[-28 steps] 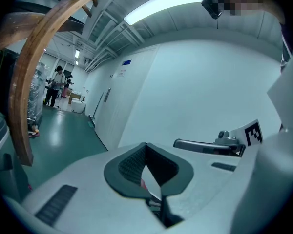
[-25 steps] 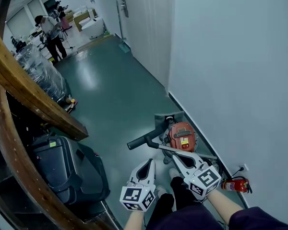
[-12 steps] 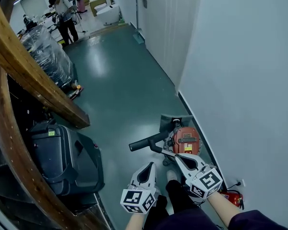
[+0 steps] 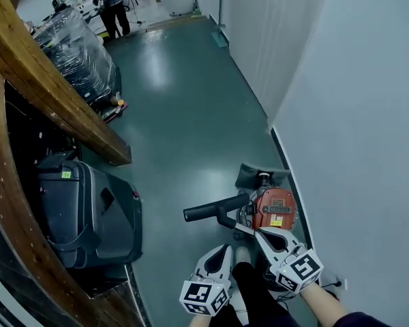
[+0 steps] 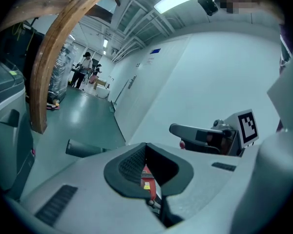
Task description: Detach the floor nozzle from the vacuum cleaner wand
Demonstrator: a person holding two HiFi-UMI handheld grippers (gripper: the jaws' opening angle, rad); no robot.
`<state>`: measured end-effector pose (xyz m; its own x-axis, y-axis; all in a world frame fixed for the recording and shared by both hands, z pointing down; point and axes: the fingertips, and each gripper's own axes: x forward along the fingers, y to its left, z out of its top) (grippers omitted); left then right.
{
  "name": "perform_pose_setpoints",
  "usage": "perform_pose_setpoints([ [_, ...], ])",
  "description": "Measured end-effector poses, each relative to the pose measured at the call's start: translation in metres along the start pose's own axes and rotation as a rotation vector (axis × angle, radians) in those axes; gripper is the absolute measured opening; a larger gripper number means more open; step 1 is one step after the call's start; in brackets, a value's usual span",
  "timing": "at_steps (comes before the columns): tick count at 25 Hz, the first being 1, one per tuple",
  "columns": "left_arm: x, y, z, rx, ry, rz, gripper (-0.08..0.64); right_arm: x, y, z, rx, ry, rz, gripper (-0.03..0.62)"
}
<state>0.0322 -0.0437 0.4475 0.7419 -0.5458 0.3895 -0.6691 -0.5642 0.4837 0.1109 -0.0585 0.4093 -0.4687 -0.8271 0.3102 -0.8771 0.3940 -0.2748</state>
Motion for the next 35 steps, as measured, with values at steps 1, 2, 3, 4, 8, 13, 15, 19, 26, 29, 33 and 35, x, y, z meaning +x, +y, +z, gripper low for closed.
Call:
perform_pose_setpoints([
  [1,0.005,0.003,-0.007,-0.005,0.005,0.004,0.005,0.004,-0.003,-0.006,0.003,0.007,0.007,0.017],
  [2,0.010,0.006,-0.013,-0.011,0.010,0.008,0.005,0.007,-0.007,-0.011,0.007,0.013,0.012,0.017],
  [3,0.015,0.009,-0.019,-0.019,0.014,0.012,0.005,0.010,-0.010,-0.017,0.012,0.018,0.015,0.017],
  [4,0.019,0.013,-0.025,-0.026,0.017,0.017,0.005,0.013,-0.013,-0.023,0.015,0.022,0.017,0.017],
  [8,0.033,0.028,-0.046,-0.065,0.022,0.036,0.005,0.024,-0.021,-0.044,0.019,0.043,0.028,0.017],
  [13,0.051,0.045,-0.074,-0.128,0.010,0.064,0.005,0.036,-0.031,-0.072,0.020,0.081,0.055,0.017],
  [15,0.058,0.052,-0.085,-0.148,0.002,0.077,0.005,0.041,-0.035,-0.084,0.016,0.094,0.067,0.017],
  [19,0.071,0.066,-0.105,-0.182,-0.003,0.095,0.005,0.053,-0.039,-0.106,0.002,0.119,0.087,0.017],
  [26,0.088,0.078,-0.137,-0.275,-0.001,0.076,0.005,0.070,-0.037,-0.128,-0.029,0.183,0.161,0.018],
  [29,0.099,0.082,-0.161,-0.313,0.018,0.065,0.007,0.078,-0.039,-0.137,-0.041,0.215,0.191,0.020],
  [33,0.117,0.084,-0.185,-0.361,0.017,0.046,0.042,0.088,-0.039,-0.152,-0.087,0.275,0.259,0.023],
  [35,0.127,0.083,-0.191,-0.374,0.005,0.027,0.080,0.093,-0.039,-0.160,-0.118,0.311,0.302,0.035],
])
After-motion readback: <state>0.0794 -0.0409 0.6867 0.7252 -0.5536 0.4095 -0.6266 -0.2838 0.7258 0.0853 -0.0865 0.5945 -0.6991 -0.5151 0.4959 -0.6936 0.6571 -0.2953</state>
